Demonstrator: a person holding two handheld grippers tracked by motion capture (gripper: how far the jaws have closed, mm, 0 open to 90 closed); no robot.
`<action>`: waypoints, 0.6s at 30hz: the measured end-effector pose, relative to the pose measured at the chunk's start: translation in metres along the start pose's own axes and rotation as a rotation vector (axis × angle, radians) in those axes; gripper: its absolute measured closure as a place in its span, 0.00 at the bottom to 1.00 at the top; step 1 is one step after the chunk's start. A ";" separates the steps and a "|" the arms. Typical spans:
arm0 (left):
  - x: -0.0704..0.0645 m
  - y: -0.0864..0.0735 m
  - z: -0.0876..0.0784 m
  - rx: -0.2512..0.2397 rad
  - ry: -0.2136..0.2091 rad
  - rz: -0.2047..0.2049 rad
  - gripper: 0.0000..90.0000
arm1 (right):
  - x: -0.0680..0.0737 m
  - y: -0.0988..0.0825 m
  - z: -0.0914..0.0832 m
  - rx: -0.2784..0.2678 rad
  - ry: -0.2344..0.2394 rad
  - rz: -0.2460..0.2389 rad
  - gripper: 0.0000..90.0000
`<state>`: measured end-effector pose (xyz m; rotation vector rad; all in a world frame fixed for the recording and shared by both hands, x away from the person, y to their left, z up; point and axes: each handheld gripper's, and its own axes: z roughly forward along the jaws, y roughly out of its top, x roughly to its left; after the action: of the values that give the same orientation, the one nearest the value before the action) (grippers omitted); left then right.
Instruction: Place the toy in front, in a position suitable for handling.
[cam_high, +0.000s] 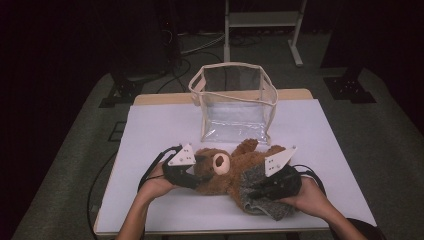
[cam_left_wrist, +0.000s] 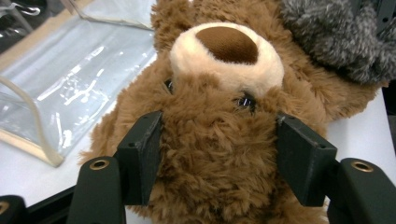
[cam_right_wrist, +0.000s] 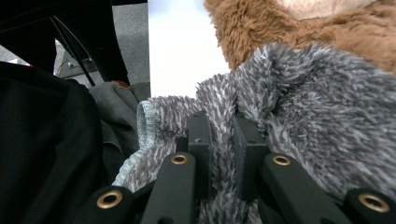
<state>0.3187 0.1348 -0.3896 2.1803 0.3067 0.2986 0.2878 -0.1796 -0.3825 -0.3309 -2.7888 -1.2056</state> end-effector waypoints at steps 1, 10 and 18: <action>0.000 0.000 0.001 0.004 0.000 0.000 0.41 | 0.001 0.002 -0.001 0.001 -0.004 -0.003 0.88; 0.000 -0.002 0.001 0.013 0.000 -0.006 0.42 | -0.001 0.027 0.017 0.007 0.000 -0.052 0.88; -0.004 0.000 0.001 0.018 -0.021 0.013 0.42 | 0.005 0.010 0.009 -0.002 0.013 -0.011 0.88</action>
<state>0.3152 0.1326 -0.3908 2.2025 0.2849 0.2808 0.2849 -0.1656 -0.3810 -0.3064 -2.7820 -1.2092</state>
